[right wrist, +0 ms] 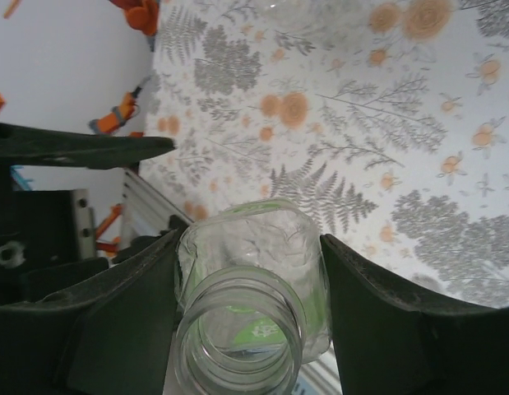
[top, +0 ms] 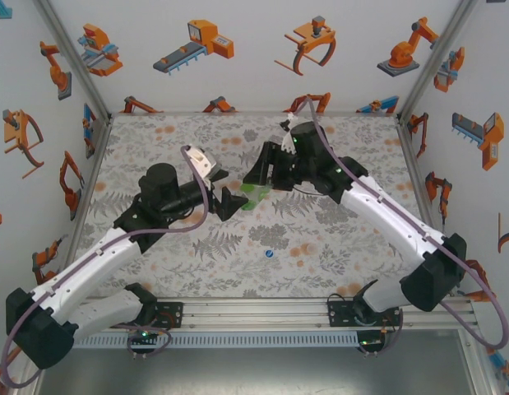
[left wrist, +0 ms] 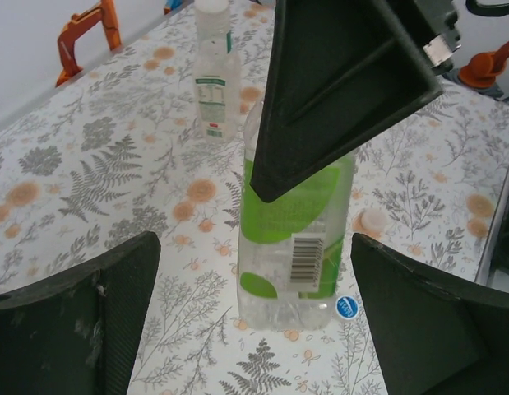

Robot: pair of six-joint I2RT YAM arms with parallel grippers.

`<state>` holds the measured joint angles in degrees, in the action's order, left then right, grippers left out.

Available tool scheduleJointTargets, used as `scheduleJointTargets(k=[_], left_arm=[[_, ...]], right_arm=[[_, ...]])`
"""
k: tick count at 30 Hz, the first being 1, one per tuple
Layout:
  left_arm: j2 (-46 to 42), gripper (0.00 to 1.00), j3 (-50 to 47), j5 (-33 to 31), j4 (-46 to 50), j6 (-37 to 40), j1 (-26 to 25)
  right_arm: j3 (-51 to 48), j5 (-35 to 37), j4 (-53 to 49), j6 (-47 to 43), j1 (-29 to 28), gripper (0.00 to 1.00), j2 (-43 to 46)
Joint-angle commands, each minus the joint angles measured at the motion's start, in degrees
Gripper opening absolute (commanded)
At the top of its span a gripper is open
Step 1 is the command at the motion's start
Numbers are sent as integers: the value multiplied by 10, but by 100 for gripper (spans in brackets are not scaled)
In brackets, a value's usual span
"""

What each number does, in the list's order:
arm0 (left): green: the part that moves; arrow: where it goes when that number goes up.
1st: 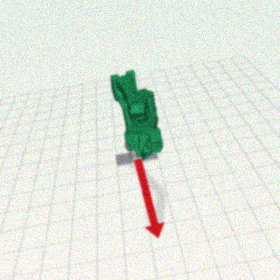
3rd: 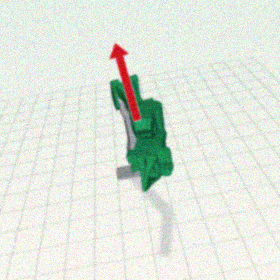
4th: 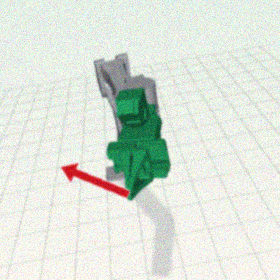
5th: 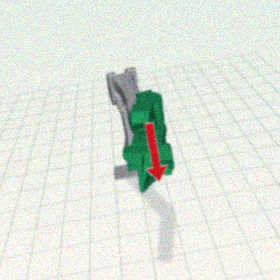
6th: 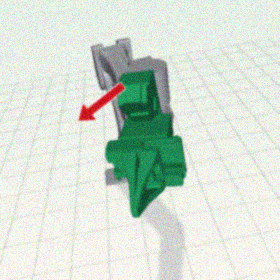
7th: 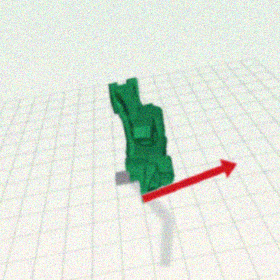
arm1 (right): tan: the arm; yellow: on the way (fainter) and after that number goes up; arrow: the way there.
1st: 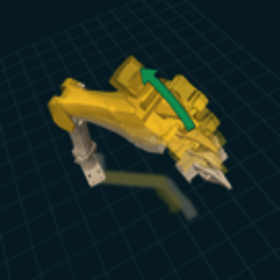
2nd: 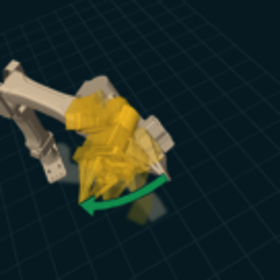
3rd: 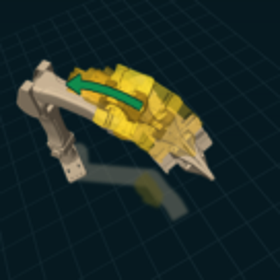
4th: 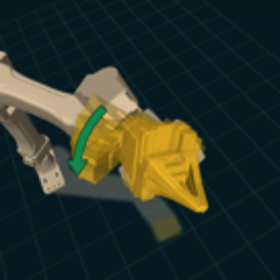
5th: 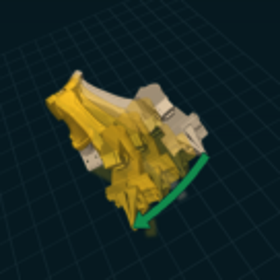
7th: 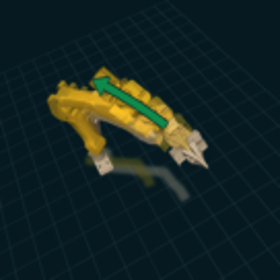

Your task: Screw on the bottle caps

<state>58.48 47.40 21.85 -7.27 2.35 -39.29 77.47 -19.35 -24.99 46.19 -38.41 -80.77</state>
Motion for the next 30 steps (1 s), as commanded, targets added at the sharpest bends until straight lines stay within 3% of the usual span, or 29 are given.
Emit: scheduleJointTargets(k=[1, 7, 30], left_arm=[[19, 89, 26, 62, -36, 7, 0], [57, 87, 53, 79, -13, 6, -5], [89, 55, 110, 72, 124, 72, -20]], right_arm=[[-9, -23, 39, 65, -5, 43, 30], [-13, -16, 59, 100, -9, 42, 45], [8, 3, 57, 125, -32, 41, 36]])
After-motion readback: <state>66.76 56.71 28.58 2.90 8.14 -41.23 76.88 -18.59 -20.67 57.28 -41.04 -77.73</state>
